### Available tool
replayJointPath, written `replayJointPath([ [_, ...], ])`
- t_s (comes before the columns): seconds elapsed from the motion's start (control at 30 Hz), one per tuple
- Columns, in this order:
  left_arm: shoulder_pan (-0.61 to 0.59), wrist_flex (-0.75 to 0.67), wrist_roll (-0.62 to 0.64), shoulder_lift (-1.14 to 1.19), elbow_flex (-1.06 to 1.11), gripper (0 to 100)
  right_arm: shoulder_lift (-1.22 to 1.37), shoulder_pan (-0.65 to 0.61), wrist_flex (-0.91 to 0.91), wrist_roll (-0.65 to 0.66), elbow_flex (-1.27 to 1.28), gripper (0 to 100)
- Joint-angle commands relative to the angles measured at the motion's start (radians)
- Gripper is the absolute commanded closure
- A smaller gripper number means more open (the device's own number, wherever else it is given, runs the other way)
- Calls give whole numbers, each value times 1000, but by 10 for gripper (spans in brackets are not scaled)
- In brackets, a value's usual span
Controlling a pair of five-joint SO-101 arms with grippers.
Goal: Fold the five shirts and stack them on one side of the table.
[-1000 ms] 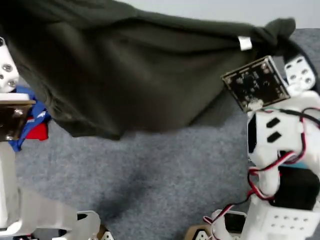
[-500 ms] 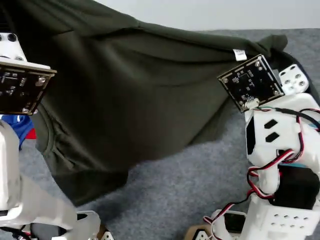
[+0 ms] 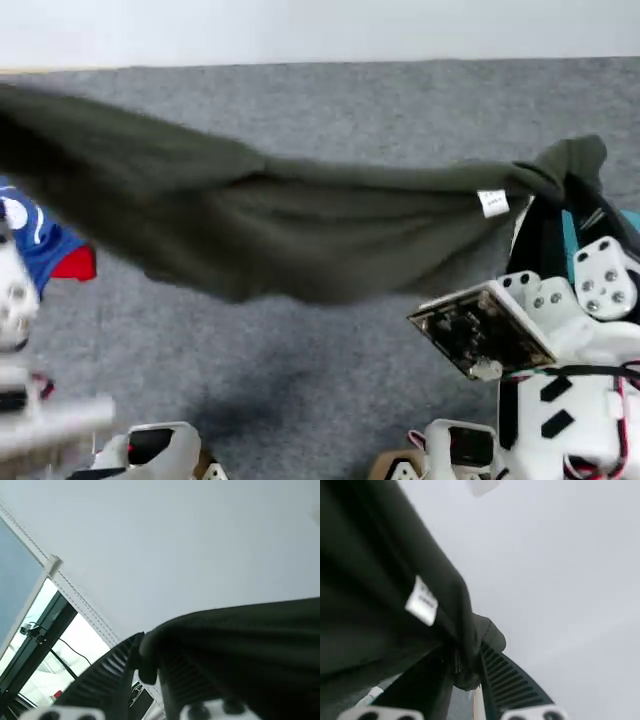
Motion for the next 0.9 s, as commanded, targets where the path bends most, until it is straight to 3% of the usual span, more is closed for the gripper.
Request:
replayJointPath([
  [0.0,-5,2,-12,12,38,995,25,15,13,48,-23,988],
  [0.17,-5,34,-31,98,229,995,166,-5,12,83,83,988],
  [0.33,-2,58,-78,227,555,995,358,-94,1,94,259,988],
  [0.5,-17,11,-77,385,751,995,616,-127,-165,89,394,988],
  [0.6,-43,-41,-40,453,773,995,757,-120,-321,26,385,982],
  [0.7,-63,-69,-2,488,773,995,855,-101,-456,-89,338,894],
  [0.8,-68,-69,0,502,774,995,915,-88,-499,-222,261,777],
  [0.87,-68,-68,0,503,774,995,944,-84,-498,-252,222,768],
])
